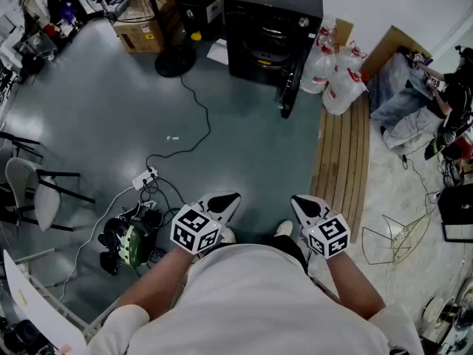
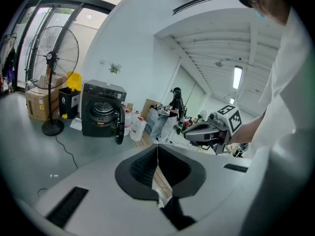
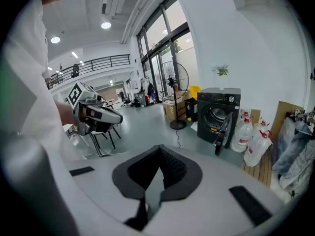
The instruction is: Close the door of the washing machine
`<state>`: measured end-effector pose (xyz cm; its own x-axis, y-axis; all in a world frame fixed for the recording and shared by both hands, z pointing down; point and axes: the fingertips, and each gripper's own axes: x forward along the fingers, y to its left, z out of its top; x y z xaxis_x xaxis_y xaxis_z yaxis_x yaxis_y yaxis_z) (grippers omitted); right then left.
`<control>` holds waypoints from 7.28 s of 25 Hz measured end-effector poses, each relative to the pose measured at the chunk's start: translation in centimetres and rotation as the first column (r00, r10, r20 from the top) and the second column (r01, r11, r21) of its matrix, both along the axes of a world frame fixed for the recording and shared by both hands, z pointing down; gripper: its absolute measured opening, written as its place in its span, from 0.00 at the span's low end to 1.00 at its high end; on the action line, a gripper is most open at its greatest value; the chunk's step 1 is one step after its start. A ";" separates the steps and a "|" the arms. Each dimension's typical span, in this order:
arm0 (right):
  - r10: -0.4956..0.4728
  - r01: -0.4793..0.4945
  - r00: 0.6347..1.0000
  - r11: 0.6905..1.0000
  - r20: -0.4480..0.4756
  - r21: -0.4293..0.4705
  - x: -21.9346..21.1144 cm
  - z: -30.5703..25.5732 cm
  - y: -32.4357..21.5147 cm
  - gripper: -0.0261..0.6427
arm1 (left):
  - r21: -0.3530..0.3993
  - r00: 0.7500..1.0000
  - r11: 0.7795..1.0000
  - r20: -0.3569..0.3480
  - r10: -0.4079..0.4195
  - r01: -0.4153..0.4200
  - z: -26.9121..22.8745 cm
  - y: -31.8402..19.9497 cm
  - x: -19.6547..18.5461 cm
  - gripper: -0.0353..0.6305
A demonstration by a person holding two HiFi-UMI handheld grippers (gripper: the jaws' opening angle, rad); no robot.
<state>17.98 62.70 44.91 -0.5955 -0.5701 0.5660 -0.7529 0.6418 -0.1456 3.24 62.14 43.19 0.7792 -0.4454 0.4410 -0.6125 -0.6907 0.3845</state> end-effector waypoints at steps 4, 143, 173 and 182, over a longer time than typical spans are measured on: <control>-0.006 0.006 1.000 1.000 0.016 -0.001 -3.3 0.8 0.2 0.05 | 0.029 1.000 1.000 0.014 -0.002 0.002 0.4 -0.5 -3.0 0.08; 0.797 -0.634 0.599 0.528 0.074 -0.565 3.0 24.5 -78.7 0.21 | 0.081 0.980 0.984 0.130 0.147 -0.159 -0.9 -74.8 -9.9 0.09; 0.800 -0.570 0.571 0.550 0.187 -0.610 -1.9 24.3 -87.5 0.20 | 0.071 0.986 0.995 0.155 0.057 -0.069 -0.7 -77.4 -12.8 0.09; 0.794 -0.559 0.572 0.560 0.205 -0.611 -2.7 24.2 -90.4 0.19 | 0.065 0.986 0.997 0.160 0.041 -0.052 -0.6 -78.4 -12.8 0.09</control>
<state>15.30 -27.69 69.14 -0.3617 -0.6591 0.6593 -0.7021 -0.2727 -0.6578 -9.59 -16.26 42.62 0.7227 -0.4440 0.5297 -0.6285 -0.7411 0.2361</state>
